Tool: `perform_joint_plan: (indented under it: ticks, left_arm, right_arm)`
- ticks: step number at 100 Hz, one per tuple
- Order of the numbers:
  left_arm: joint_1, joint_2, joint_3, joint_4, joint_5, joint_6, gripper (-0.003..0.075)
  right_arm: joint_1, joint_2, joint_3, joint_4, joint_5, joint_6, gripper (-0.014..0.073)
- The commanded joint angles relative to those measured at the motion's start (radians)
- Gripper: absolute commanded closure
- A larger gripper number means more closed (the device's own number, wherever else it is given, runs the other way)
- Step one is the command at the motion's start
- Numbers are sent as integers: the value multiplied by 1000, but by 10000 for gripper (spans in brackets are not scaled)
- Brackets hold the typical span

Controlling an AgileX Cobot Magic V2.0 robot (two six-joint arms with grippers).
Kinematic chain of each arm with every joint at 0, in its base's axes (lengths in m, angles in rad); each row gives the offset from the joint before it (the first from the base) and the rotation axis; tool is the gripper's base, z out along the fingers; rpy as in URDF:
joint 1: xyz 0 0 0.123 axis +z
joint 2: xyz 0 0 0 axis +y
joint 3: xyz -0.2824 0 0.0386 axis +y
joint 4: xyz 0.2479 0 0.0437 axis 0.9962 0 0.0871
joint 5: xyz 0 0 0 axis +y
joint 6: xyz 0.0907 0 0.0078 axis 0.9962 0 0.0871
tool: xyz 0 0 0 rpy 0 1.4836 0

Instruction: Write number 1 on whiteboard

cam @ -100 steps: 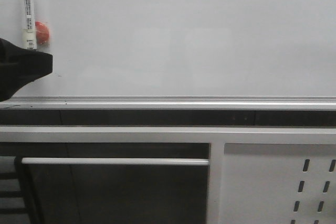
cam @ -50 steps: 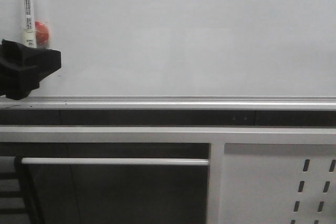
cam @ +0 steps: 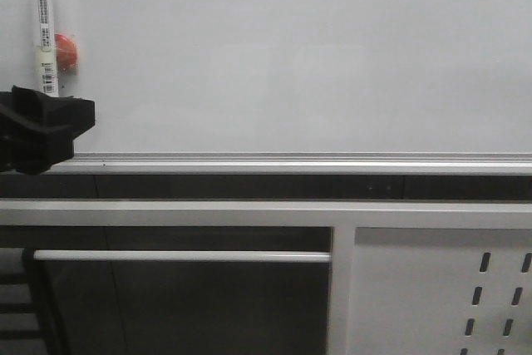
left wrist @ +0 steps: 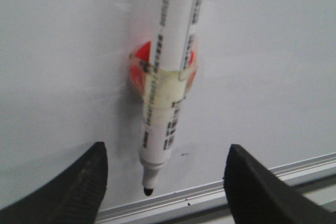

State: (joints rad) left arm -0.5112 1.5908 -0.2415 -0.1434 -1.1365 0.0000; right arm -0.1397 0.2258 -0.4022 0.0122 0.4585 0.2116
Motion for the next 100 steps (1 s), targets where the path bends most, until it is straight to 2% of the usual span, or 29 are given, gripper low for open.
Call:
perform_joint_plan:
  ticks: [1, 10, 76, 91, 100]
  left_arm:
    - [-7, -10, -20, -18, -195, -14, 323]
    - [-7, 1, -20, -19, -227, -14, 322]
    - [-7, -8, -56, -15, -227, -14, 323]
    - [-7, -68, -54, -15, -227, 0, 339]
    - [-7, -102, -54, -15, -227, 67, 360]
  right_arm:
    - [-7, 20, -21, -2, -84, -10, 673]
    - [-7, 20, -21, -2, -84, -10, 673]
    - [-7, 20, -21, -2, -84, -12, 673]
    - [-7, 20, -21, -2, -84, -12, 673]
    - [-7, 20, -21, -2, -84, -12, 673]
